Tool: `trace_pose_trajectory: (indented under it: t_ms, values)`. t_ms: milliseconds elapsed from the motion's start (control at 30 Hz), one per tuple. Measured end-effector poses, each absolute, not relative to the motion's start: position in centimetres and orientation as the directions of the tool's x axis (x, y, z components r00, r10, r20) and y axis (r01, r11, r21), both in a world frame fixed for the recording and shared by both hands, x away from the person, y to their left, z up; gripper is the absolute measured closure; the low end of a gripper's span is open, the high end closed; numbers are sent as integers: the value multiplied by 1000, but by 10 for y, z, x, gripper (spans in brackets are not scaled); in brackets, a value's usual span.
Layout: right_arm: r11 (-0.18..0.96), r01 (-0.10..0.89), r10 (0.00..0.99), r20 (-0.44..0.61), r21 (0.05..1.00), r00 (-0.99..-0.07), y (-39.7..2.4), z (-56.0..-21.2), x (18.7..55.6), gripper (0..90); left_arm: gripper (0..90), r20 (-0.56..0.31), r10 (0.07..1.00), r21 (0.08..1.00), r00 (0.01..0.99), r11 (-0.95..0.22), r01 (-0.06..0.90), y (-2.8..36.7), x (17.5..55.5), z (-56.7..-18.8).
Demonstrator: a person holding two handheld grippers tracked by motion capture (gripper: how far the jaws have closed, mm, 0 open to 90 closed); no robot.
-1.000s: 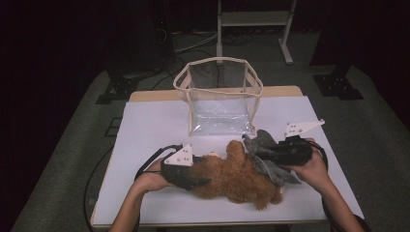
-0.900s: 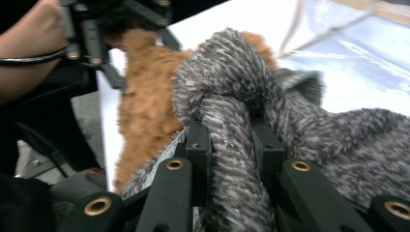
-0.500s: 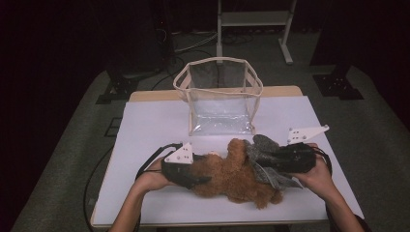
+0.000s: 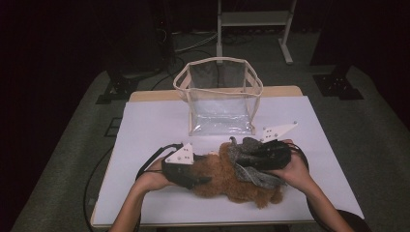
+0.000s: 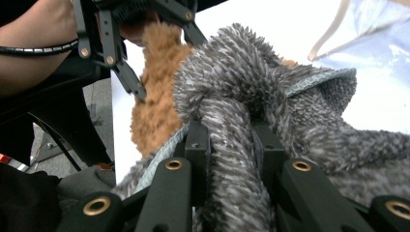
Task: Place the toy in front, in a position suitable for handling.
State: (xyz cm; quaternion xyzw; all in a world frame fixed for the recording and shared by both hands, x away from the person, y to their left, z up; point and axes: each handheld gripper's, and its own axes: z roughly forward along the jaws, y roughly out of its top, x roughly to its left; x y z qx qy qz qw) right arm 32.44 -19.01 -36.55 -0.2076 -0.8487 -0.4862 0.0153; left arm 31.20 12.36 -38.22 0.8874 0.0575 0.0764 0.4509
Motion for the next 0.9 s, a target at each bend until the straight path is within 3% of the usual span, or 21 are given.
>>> trace_pose_trajectory:
  t_ms: [400, 767, 900]
  values:
    - [409, 406, 439, 214, 817, -873, -238, -362, 318, 730, 342, 82, 169, 807, 982, -590, 34, 122, 312, -381]
    - [433, 382, 434, 182, 817, -882, -223, -358, 327, 729, 342, 82, 152, 807, 985, -589, 24, 123, 310, -382]
    - [407, 424, 473, 210, 809, -856, -239, -364, 335, 729, 345, 80, 161, 813, 984, -582, 29, 121, 310, -382]
